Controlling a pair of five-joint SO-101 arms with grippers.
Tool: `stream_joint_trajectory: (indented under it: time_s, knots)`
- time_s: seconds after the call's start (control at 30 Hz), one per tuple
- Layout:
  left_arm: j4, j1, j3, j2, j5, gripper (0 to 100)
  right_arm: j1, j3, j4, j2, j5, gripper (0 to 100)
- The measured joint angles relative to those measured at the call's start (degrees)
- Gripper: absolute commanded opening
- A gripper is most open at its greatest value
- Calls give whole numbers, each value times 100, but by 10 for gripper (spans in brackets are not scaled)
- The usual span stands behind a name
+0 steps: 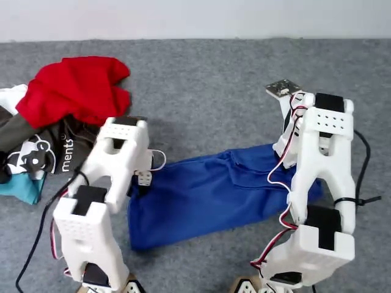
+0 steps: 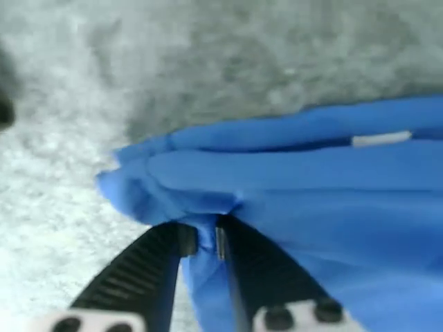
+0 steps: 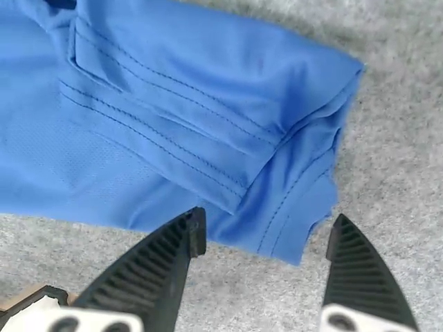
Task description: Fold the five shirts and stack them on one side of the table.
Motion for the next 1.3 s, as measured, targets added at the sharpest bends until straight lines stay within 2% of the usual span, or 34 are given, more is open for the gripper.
stream_joint_trajectory:
  time_s: [0.27,0.47,0.6,0.77,0.97,1.17,1.3]
  knots:
    - [422,589,-281,62,-853,13,-9,0,0,53,0,285]
    - [510,589,-607,237,-853,13,-9,0,0,53,0,285]
    - [545,325,-730,246,-747,13,-9,0,0,53,0,285]
    - [862,-220,-1011,281,-774,12,-9,0,0,53,0,285]
    - [941,-1424,-1336,290,-809,12,-9,0,0,53,0,285]
    - [1433,-2242,-1855,290,-1662,12,-9,0,0,53,0,285]
    - [1477,-2760,-2514,299,-1776,12,-9,0,0,53,0,285]
